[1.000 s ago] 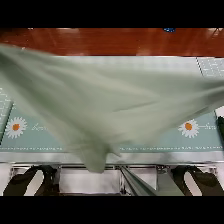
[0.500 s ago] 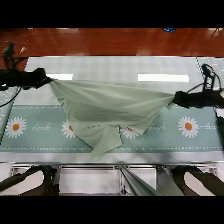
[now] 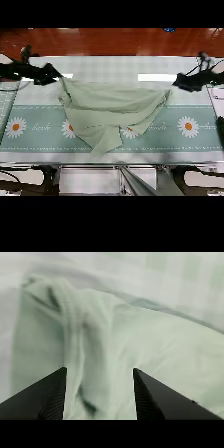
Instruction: Fold the shirts.
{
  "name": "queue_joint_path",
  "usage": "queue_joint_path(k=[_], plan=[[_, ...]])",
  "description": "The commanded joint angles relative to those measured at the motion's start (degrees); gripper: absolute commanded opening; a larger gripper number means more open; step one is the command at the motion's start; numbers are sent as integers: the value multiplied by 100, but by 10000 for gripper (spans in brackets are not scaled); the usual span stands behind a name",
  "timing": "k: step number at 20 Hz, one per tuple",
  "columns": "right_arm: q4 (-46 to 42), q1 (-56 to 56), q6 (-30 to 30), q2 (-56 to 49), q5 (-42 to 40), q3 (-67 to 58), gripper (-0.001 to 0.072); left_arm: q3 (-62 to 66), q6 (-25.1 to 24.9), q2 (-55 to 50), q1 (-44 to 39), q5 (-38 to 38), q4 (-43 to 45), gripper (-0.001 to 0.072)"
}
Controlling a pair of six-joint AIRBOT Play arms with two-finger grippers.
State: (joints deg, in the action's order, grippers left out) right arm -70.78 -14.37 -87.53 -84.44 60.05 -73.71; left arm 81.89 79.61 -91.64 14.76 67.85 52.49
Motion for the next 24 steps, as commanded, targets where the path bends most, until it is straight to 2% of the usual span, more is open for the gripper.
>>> queue_joint_path(k=[1, 3, 5, 8, 11, 16, 21, 24], plan=[[-529, -828, -61, 286, 857, -632, 408, 516, 151, 310, 905, 1233, 581, 504], [-481, -1351, -61, 691, 953, -212, 408, -170, 142, 953, 1379, 1150, 579, 504], [-326, -1596, -48, 1137, 675, 828, 407, -1534, 166, 1696, 1580, 1005, 466, 504], [472, -1611, 286, 1731, -103, 2472, 407, -3534, 186, 2435, 1285, 1080, 402, 504], [1075, -1611, 691, 1928, -291, 3088, 407, -4653, 63, 2627, 850, 901, 400, 504], [1093, -1611, 723, 1926, -280, 3117, 407, -5230, 188, 2573, -245, -101, -422, 504], [1095, -1611, 723, 1926, -317, 3117, 407, -5226, 1064, 2330, -1930, -1283, -511, 503], [1093, -1611, 752, 1926, -369, 3117, 407, -5086, 1172, 2070, -2302, -1690, -750, 493]])
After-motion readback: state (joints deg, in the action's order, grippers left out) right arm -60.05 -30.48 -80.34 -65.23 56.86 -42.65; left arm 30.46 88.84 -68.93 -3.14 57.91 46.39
